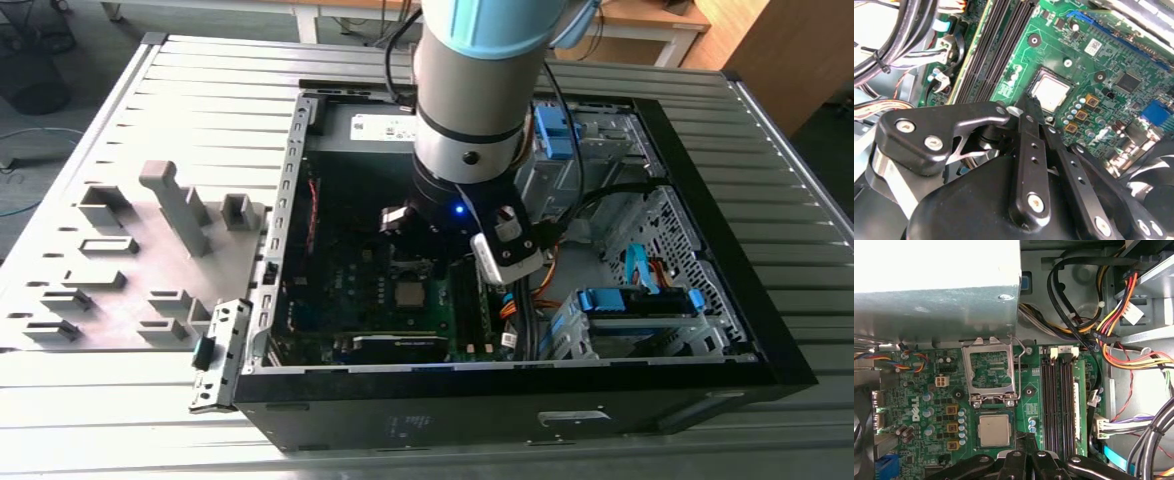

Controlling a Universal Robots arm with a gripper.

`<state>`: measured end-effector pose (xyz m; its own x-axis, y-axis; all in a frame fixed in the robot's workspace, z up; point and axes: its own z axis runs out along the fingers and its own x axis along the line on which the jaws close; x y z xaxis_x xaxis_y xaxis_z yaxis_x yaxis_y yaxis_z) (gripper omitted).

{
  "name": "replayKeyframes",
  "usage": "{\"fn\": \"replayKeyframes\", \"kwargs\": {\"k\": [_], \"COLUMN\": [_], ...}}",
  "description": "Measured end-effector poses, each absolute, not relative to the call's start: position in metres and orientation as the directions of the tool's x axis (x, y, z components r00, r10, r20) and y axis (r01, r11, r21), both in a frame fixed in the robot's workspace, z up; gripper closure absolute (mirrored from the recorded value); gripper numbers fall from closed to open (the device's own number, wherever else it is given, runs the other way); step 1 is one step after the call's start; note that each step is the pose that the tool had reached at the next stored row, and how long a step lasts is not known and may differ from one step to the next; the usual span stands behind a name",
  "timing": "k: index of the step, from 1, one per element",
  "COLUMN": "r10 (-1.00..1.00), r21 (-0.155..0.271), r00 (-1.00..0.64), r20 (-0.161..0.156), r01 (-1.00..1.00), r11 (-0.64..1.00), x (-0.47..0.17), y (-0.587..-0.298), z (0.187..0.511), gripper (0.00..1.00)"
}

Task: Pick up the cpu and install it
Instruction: 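Close the cpu cover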

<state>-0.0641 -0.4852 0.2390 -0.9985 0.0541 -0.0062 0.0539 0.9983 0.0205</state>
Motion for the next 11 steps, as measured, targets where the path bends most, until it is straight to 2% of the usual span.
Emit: {"fn": "replayKeyframes", "kwargs": {"k": [11], "r10": [-0.007], "r21": [0.021], "r00": [-1.0], "r20": [-0.006], "r01": [-0.007], "r11": [1.0], "x": [-0.0599], "y": [-0.4847], "z": [0.2387], "gripper": [0.89]}}
